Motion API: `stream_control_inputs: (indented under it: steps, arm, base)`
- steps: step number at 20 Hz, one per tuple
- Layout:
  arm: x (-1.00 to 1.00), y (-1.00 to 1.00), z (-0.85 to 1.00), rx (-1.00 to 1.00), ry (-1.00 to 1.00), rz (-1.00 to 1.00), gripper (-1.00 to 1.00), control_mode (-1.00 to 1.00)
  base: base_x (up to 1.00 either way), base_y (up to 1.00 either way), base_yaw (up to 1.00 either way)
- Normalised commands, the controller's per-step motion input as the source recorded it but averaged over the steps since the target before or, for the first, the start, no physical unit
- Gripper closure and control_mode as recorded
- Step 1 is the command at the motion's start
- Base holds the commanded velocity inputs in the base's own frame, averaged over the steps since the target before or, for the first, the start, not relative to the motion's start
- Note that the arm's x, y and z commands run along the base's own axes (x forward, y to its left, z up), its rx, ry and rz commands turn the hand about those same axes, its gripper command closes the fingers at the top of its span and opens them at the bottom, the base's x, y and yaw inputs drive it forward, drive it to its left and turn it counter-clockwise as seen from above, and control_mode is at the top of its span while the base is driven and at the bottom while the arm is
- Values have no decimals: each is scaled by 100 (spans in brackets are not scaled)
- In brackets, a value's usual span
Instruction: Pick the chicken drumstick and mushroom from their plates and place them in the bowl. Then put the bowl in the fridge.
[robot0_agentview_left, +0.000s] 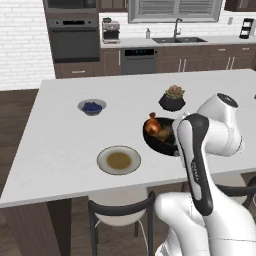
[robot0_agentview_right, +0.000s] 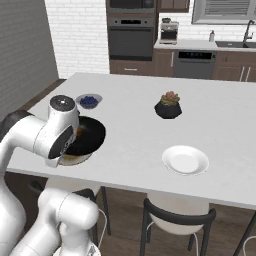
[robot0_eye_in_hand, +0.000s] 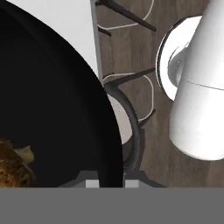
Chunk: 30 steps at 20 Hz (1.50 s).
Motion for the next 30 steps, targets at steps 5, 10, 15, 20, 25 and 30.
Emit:
stream_control_inputs:
  steps: [5,10,15,20,25,30]
  arm:
    - [18,40,-19,45,-17,3,100,-100]
    - [-18,38,-24,-2,-15,0,100,-100]
    - [17,55,-32,-7,-10,-6,100,-100]
    - [-17,16,-4,0,-3,-2,100,-100]
    - [0,-19,15,-27,15,0,100,-100]
    - [-1,-39,0,-33,-3,0,100,-100]
  base:
    - [0,0,0]
    - [0,0,0]
    - [0,0,0]
    - [0,0,0]
    - [0,0,0]
    - [0,0,0]
